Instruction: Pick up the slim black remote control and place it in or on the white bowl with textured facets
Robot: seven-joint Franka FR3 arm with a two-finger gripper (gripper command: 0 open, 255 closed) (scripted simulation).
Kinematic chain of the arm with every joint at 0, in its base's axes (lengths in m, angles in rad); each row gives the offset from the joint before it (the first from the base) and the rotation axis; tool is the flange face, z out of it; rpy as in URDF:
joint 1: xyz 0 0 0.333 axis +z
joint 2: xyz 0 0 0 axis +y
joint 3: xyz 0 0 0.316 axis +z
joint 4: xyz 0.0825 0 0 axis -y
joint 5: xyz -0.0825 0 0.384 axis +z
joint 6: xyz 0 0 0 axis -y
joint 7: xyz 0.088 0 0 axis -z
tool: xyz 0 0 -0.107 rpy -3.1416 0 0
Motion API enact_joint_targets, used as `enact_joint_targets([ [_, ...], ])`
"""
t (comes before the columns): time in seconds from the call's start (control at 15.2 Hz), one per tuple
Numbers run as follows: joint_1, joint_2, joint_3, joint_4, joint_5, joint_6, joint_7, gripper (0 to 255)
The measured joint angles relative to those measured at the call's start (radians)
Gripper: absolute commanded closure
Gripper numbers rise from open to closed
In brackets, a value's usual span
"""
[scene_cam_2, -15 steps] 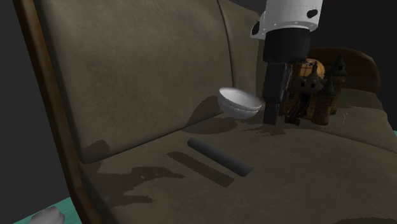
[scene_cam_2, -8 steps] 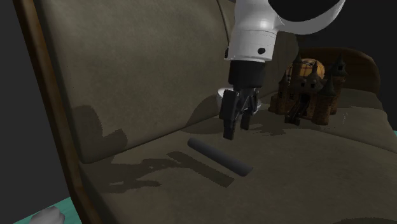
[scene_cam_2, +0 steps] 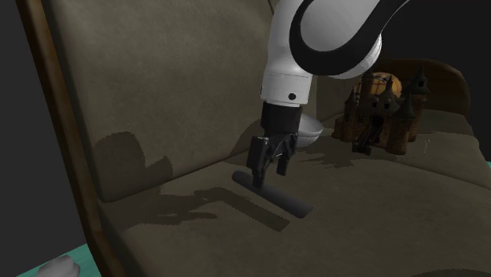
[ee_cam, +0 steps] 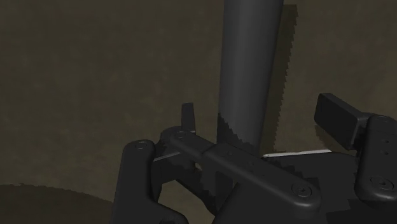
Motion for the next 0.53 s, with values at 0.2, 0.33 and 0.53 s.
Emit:
enact_joint_targets([
  [0.2, 0.000, 0.032, 0.002, -0.003, 0.005, 0.036, -0.004, 0],
  [0.33, 0.001, 0.044, 0.003, -0.005, 0.007, 0.050, -0.006, 0],
  [0.53, 0.001, 0.048, 0.003, -0.005, 0.008, 0.054, -0.006, 0],
])
